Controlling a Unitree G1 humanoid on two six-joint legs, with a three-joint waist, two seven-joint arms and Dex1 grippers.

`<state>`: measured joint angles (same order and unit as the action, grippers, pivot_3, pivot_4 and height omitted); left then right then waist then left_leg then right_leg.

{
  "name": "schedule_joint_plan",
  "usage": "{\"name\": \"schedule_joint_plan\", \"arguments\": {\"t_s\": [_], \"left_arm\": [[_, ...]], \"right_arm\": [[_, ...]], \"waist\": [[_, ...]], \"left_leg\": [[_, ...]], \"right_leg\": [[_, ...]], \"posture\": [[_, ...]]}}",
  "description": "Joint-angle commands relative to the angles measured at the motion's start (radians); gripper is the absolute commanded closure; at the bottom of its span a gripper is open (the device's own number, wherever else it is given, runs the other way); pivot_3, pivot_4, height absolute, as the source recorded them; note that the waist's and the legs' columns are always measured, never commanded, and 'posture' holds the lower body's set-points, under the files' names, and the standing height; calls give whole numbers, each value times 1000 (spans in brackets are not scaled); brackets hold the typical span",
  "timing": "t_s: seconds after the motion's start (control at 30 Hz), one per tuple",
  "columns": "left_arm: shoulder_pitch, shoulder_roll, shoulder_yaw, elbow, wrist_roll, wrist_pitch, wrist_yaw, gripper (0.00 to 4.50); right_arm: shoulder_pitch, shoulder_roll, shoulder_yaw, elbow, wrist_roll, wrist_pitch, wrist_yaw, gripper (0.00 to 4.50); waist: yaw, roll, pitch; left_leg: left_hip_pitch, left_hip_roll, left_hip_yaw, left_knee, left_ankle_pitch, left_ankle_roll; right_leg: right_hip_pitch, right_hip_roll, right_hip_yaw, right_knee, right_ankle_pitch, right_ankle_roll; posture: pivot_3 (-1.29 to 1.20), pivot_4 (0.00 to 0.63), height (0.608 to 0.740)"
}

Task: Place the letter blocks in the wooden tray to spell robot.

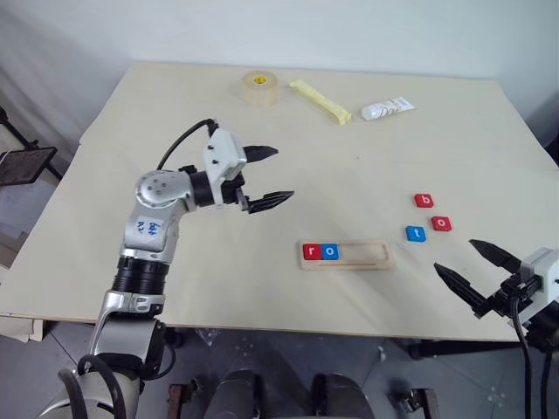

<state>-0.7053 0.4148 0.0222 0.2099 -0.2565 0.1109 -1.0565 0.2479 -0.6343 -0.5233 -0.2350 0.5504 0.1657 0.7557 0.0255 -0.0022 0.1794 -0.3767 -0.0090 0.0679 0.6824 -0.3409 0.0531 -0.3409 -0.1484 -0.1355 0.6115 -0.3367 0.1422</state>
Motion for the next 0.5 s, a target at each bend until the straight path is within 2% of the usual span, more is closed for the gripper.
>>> {"name": "schedule_joint_plan", "arguments": {"t_s": [0.03, 0.27, 0.3, 0.5], "left_arm": [[73, 16, 33, -11, -61, -91, -59, 21], [207, 23, 35, 94, -78, -307, -166, 21], [214, 8, 47, 117, -113, -321, -198, 21], [211, 17, 33, 260, -105, -465, -302, 21]], "right_arm": [[-3, 24, -21, -27, -9, 28, -77, 0], [-12, 17, -16, -5, -29, 76, -120, 0], [-27, 0, -15, 5, -34, 92, -123, 0], [-122, -111, -22, 57, -24, 222, -122, 0]], "waist": [[1, 0, 0], [0, 0, 0], [0, 0, 0], [-1, 1, 0]], "left_leg": [[0, 0, 0, 0, 0, 0], [0, 0, 0, 0, 0, 0], [0, 0, 1, 0, 0, 0], [1, 0, 2, 0, 0, 0]], "right_leg": [[0, 0, 0, 0, 0, 0], [0, 0, 0, 0, 0, 0], [0, 0, 0, 0, 0, 0], [0, 0, 0, 0, 0, 0]], "posture": [[0, 150, 740], [0, 150, 740], [0, 150, 740], [0, 150, 740]]}}
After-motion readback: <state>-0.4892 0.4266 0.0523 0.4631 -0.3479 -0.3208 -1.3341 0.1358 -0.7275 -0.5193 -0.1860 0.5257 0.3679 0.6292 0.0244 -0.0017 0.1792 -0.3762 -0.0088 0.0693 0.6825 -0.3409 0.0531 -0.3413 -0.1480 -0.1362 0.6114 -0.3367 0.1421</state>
